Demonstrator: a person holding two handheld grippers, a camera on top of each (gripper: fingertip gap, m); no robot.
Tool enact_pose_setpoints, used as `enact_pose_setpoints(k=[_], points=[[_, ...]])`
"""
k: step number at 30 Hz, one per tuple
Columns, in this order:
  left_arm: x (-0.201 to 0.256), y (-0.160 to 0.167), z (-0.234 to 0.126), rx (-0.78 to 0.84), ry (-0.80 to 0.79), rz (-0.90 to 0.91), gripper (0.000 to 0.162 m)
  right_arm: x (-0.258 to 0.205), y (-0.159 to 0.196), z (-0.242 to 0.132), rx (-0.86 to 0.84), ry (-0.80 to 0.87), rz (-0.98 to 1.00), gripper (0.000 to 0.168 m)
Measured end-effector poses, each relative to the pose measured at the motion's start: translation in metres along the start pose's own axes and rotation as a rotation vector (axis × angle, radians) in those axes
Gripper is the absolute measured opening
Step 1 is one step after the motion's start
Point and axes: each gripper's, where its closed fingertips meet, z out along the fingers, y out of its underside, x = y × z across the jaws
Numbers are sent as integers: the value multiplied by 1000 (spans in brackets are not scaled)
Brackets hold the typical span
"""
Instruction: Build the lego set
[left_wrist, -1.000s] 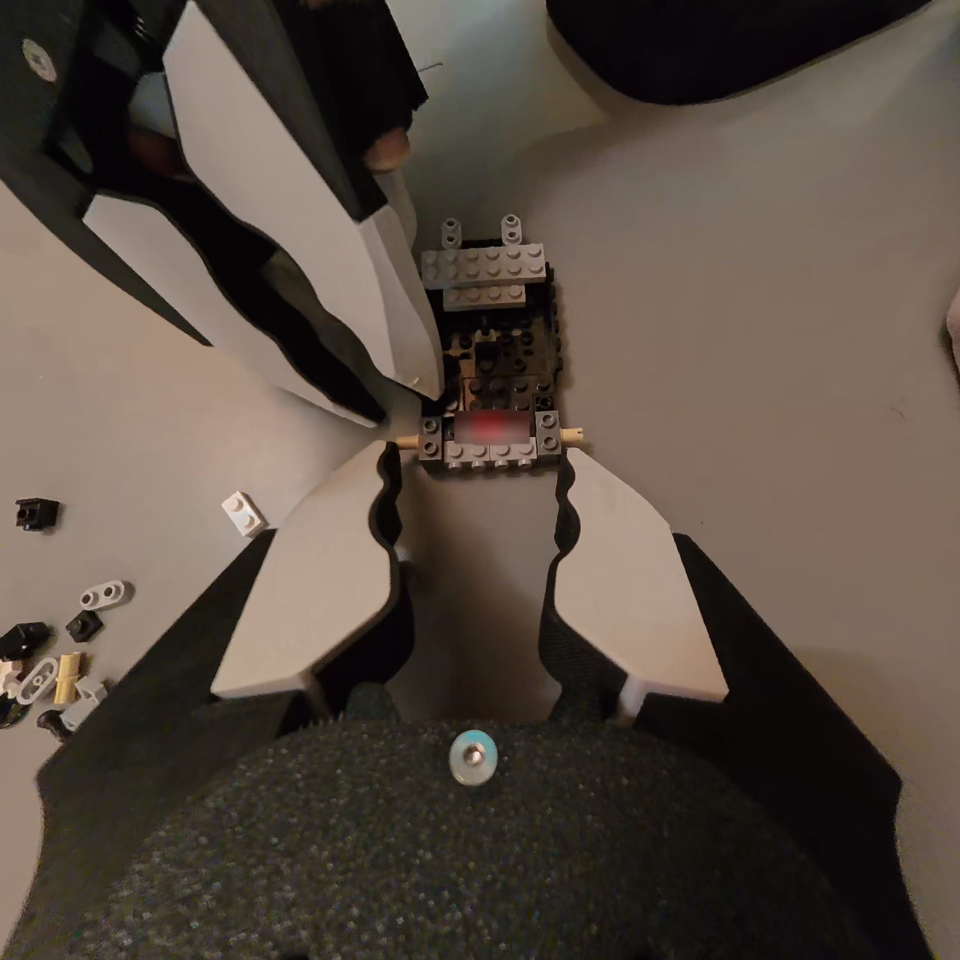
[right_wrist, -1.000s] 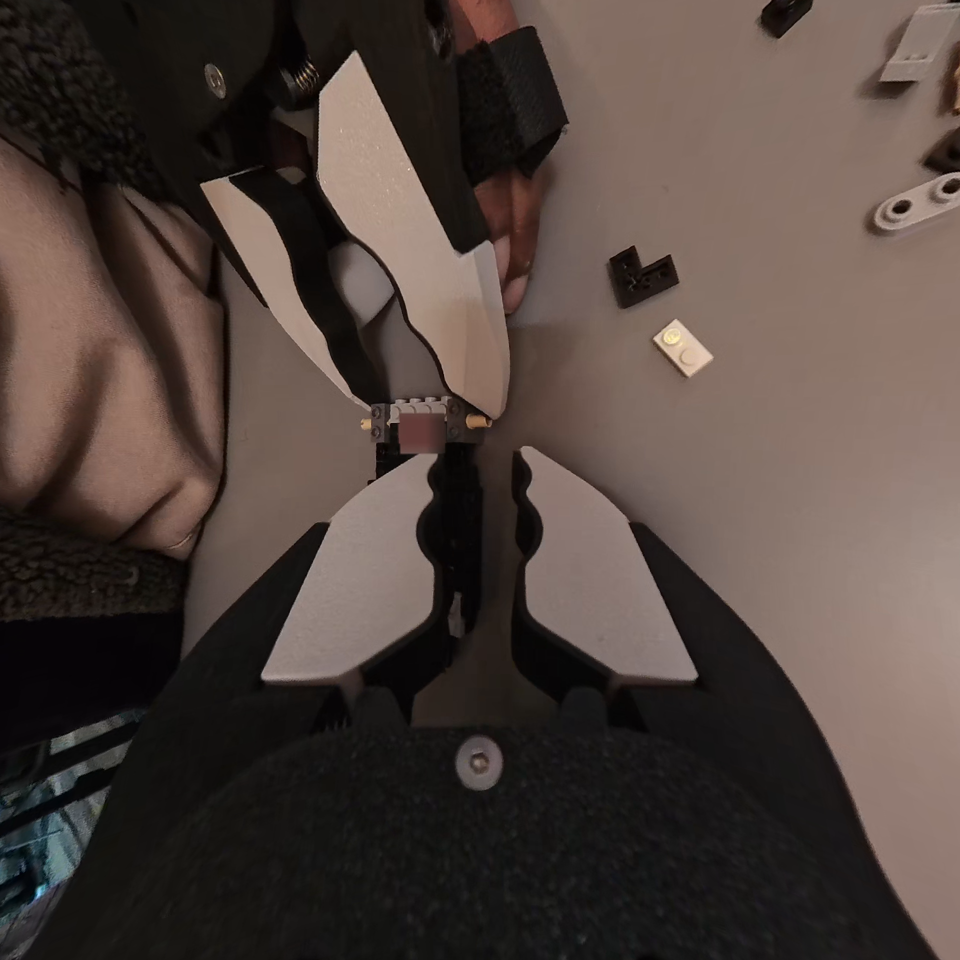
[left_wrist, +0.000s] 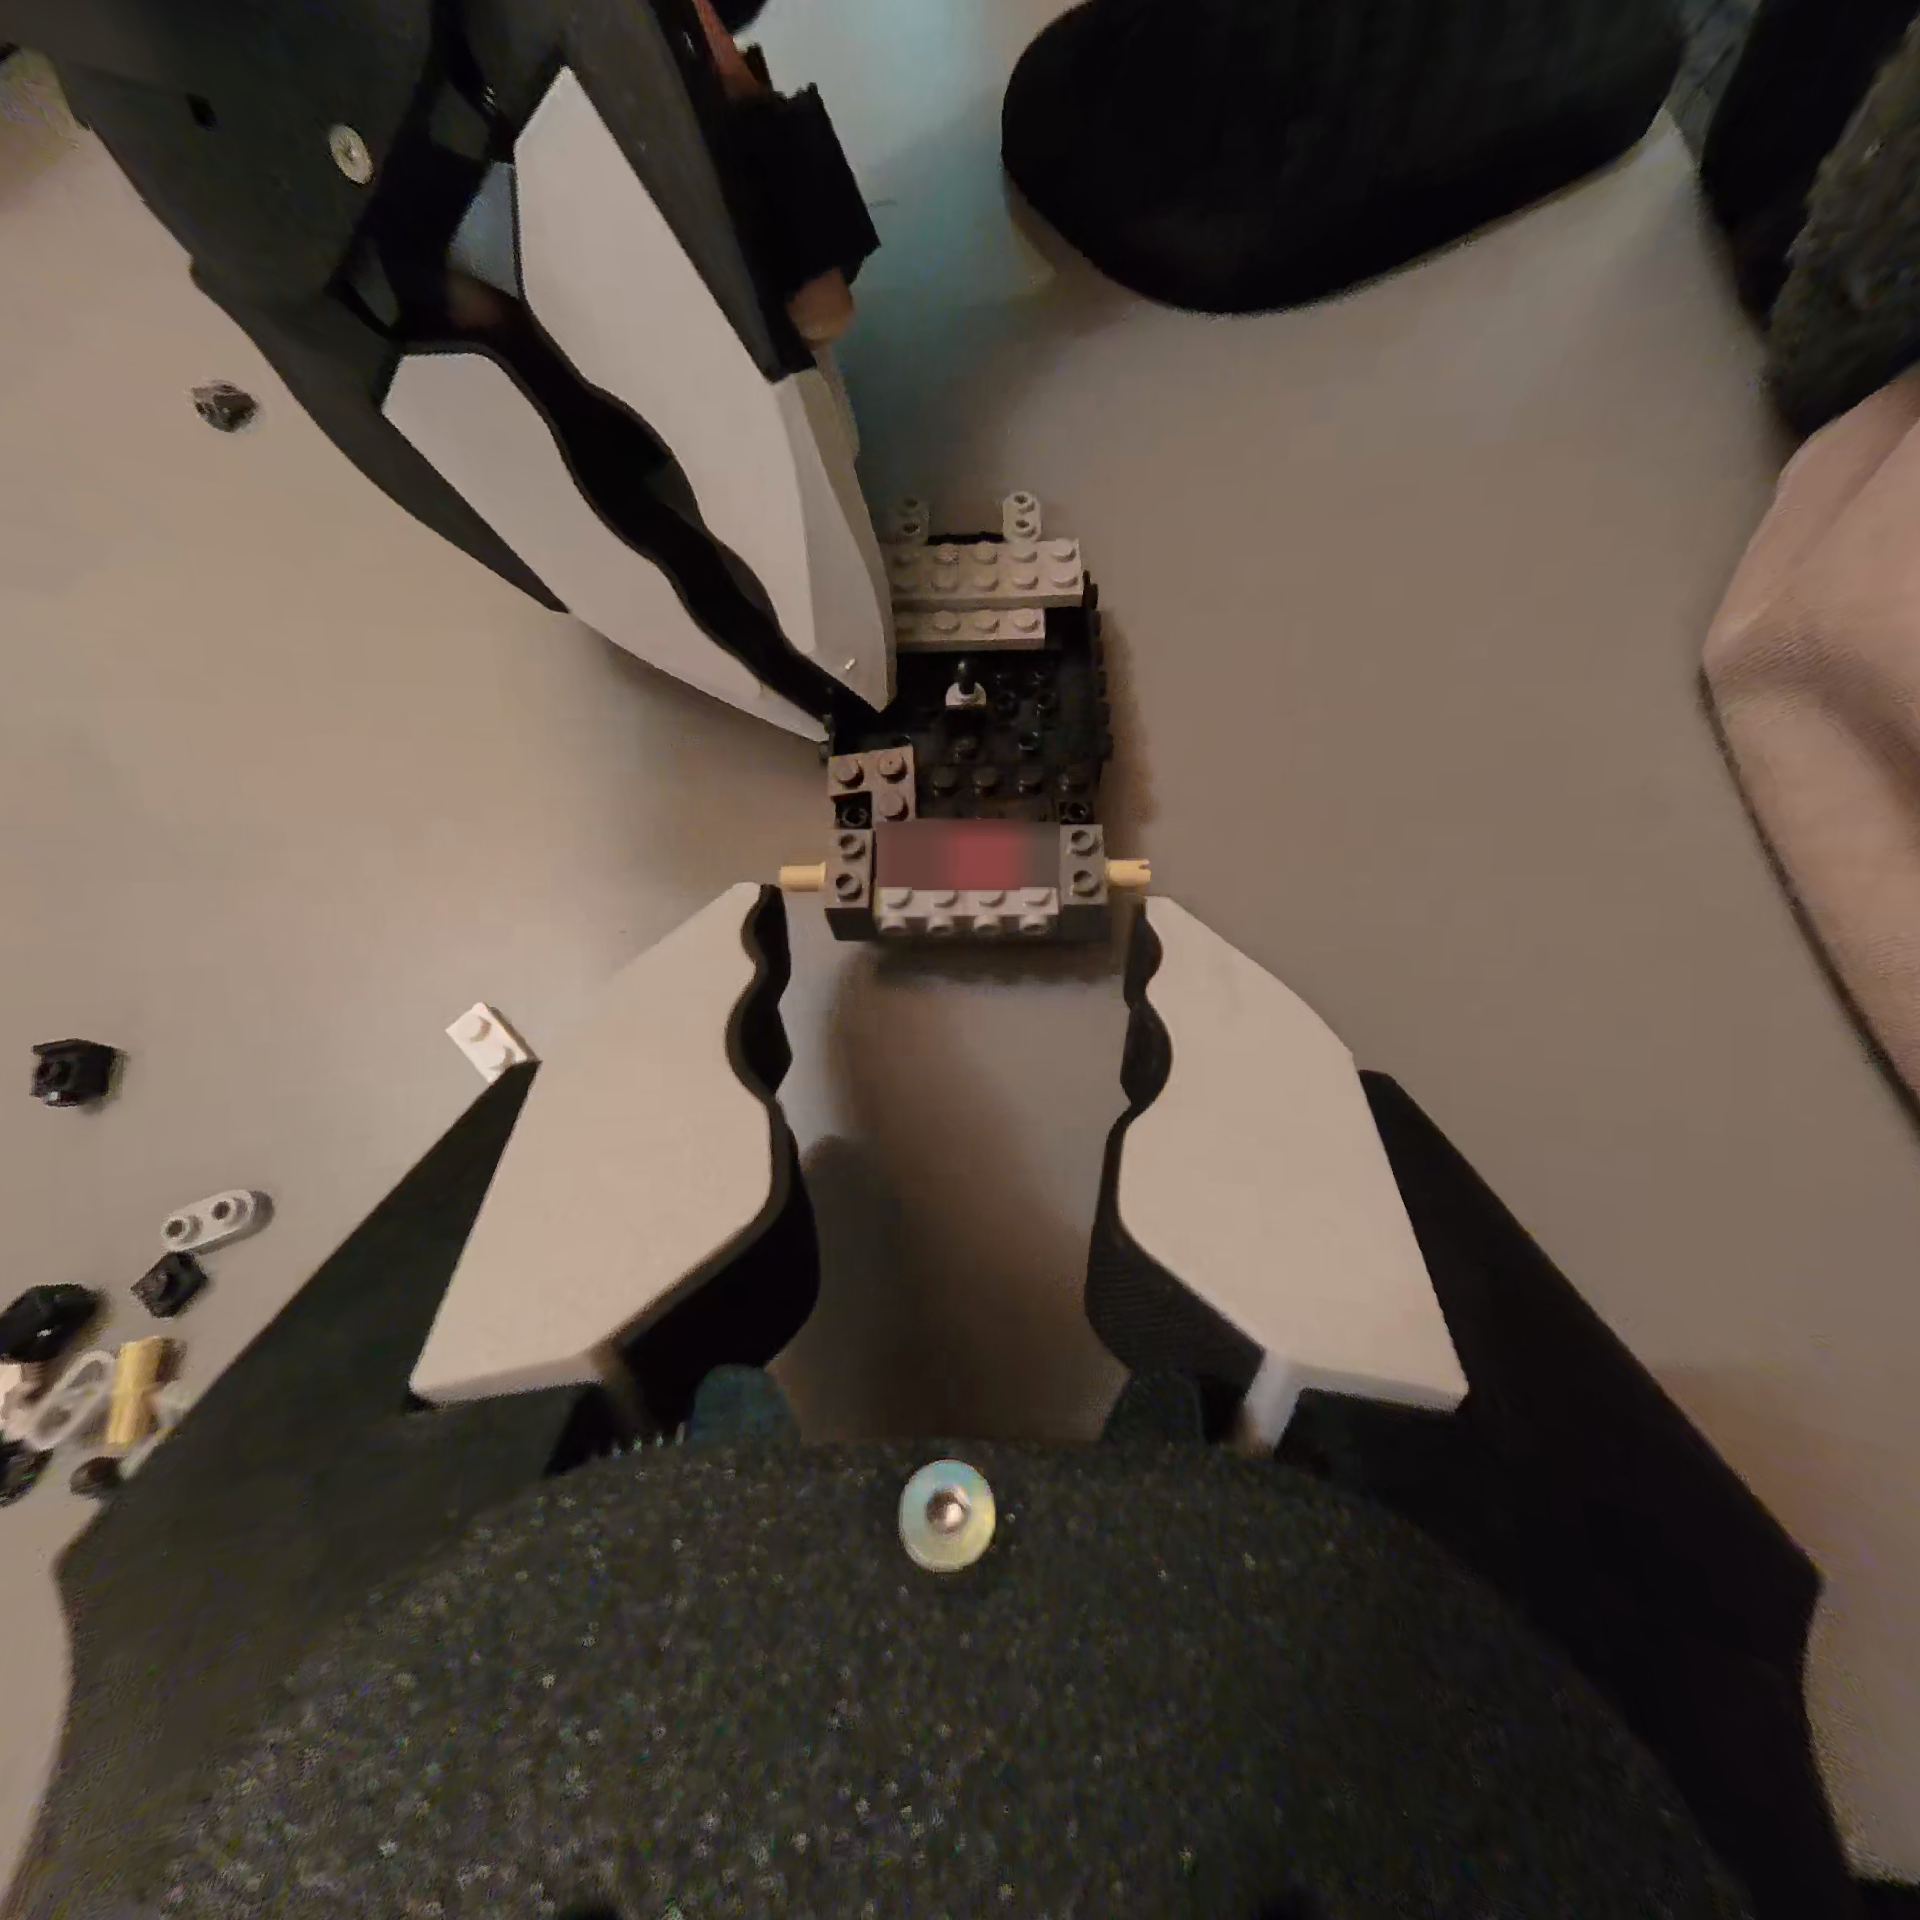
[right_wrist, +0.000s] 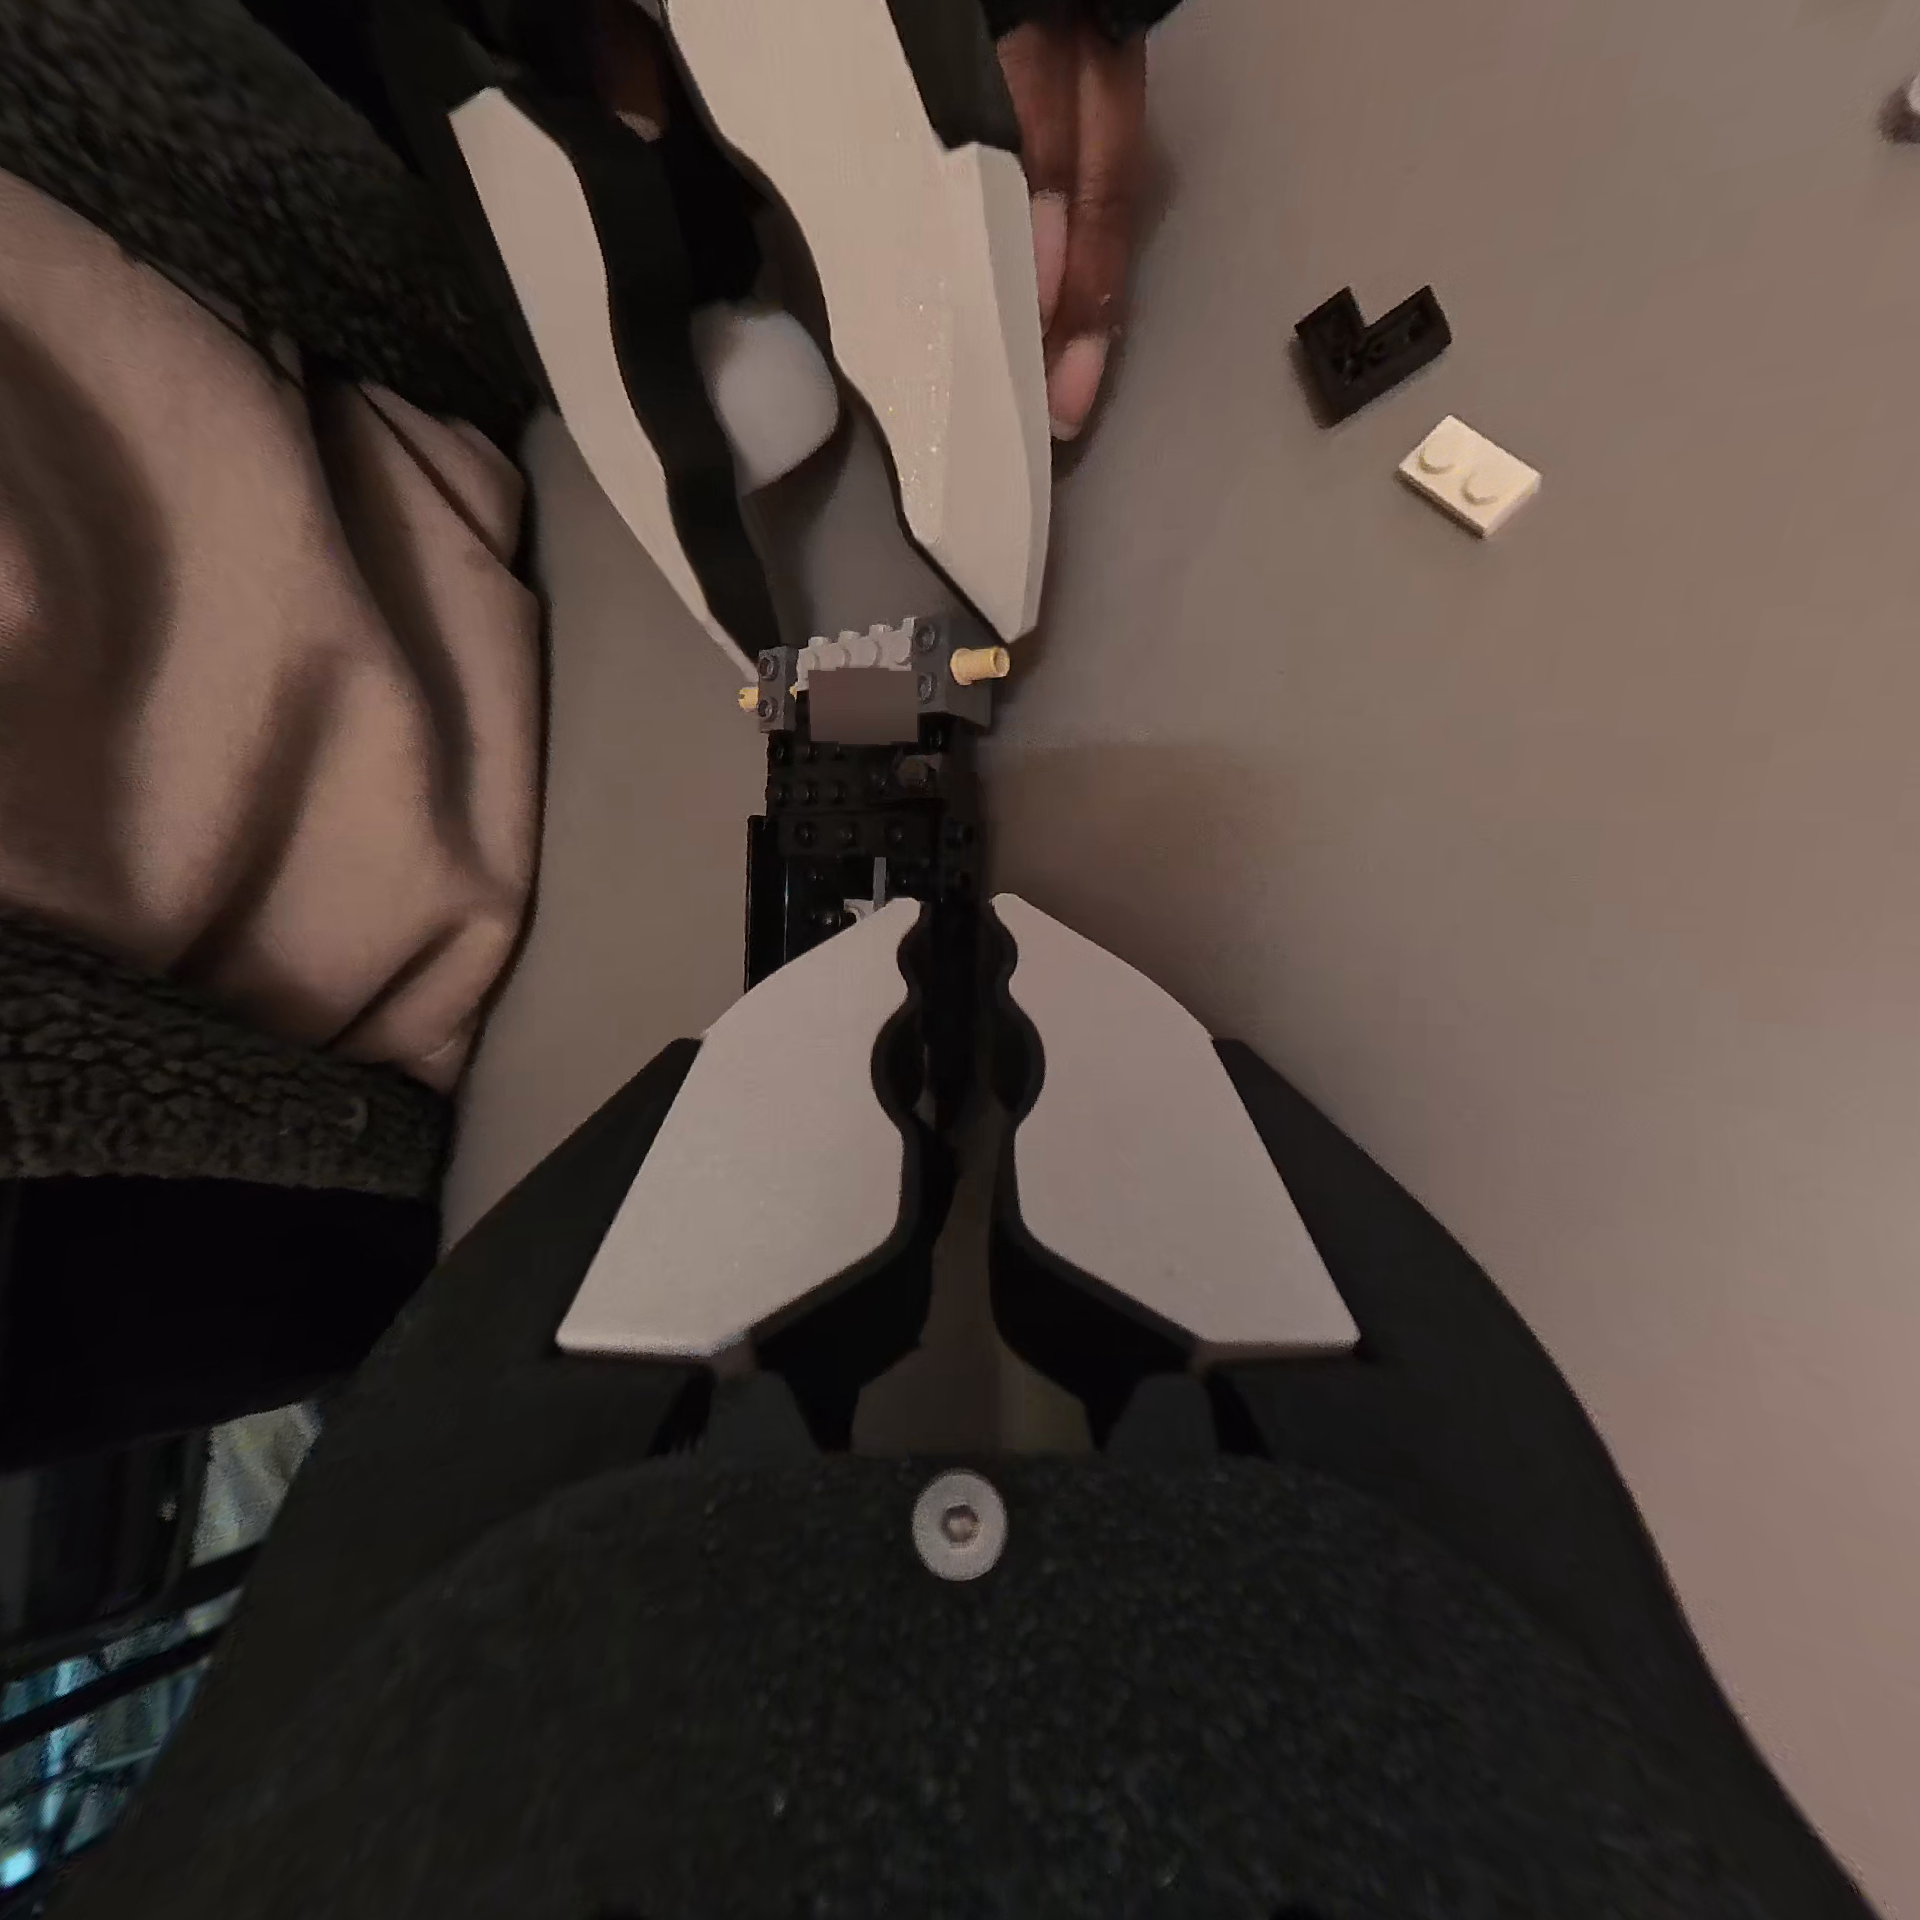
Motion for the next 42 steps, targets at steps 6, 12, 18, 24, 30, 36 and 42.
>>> enact_pose_setpoints(k=[6,12,18,24,30,36,42], points=[[-7,-33,-25,261,209,-447,51,-8,-7,-21,103,-26,38,6],[-19,-49,-22,386,381,-956,38,-20,-9,-34,69,79,-17,7],[-10,-47,-6,339,394,-1096,40,-28,-5,-42,66,102,-30,7],[3,-62,2,383,482,-1184,18,-30,0,-39,56,99,-30,7],[11,-62,7,393,531,-1329,12,-37,6,-34,33,70,-11,7],[20,-61,6,401,572,-1396,12,-55,1,-38,50,-56,-14,29],[28,-61,9,361,577,-1355,12,-59,-5,-20,14,-225,56,37]])
